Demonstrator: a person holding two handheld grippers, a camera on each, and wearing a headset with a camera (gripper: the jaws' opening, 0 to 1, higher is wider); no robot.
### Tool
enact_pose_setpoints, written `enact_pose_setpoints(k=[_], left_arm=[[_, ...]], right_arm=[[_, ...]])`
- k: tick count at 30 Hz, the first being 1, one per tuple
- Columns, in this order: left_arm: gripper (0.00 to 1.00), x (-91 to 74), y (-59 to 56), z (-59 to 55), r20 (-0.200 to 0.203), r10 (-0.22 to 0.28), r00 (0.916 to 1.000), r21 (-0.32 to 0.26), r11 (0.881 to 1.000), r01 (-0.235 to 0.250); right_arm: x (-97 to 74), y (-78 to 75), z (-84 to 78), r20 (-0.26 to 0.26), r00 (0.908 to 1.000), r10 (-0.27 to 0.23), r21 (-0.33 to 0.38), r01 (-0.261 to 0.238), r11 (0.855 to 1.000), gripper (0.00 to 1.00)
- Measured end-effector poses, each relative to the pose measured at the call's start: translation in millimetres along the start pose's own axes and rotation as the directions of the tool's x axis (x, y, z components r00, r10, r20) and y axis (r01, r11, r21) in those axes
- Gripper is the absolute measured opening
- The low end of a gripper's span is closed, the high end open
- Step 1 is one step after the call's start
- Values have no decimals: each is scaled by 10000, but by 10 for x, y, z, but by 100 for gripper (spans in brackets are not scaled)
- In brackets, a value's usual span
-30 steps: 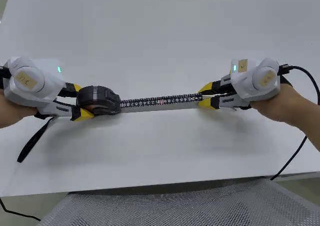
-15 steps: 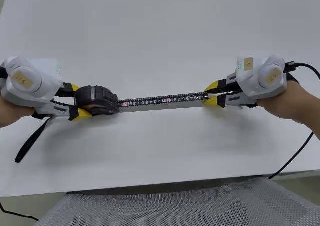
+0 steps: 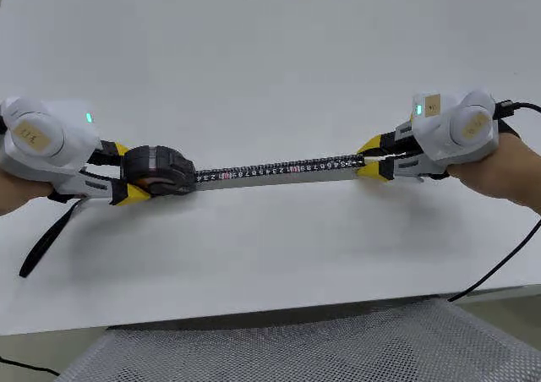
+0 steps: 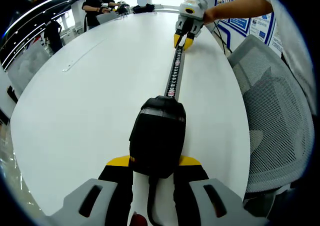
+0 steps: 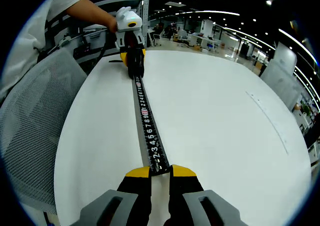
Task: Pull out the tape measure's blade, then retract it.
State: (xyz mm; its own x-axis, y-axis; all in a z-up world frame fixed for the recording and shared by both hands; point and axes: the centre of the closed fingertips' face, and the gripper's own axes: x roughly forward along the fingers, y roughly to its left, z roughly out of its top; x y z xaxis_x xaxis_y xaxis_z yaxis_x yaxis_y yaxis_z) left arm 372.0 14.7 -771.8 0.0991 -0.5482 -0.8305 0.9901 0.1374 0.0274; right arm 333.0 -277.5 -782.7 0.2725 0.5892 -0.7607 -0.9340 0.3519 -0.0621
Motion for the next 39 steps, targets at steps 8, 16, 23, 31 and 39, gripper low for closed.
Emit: enact_pose_setpoints(k=[8,16,23,31,39], left_arm=[[26,3,3,14,52,40,10000,3,10000,-40],[26,5,11,20,130,84,9999,-62,9999,-84],[27,4,15,26,323,169,9993,-248,9996,-161],[28,13,6,33,434,58,9990,-444,9990,-39],[32,15,8,69,538,59,9985,-394,9992,-38]], right_arm=[[22,6,-26,-137,9999,2,39,-2,10000,9],[39,40,-50,-241,9995,217,171,-213,9996,9],[39,44,-49,-325,9987,400,199,-393,9990,10],[26,60,-67,-436,9979,471,360,-456,9983,11],[13,43,-47,-314,9986,422,843,-394,9957,22]])
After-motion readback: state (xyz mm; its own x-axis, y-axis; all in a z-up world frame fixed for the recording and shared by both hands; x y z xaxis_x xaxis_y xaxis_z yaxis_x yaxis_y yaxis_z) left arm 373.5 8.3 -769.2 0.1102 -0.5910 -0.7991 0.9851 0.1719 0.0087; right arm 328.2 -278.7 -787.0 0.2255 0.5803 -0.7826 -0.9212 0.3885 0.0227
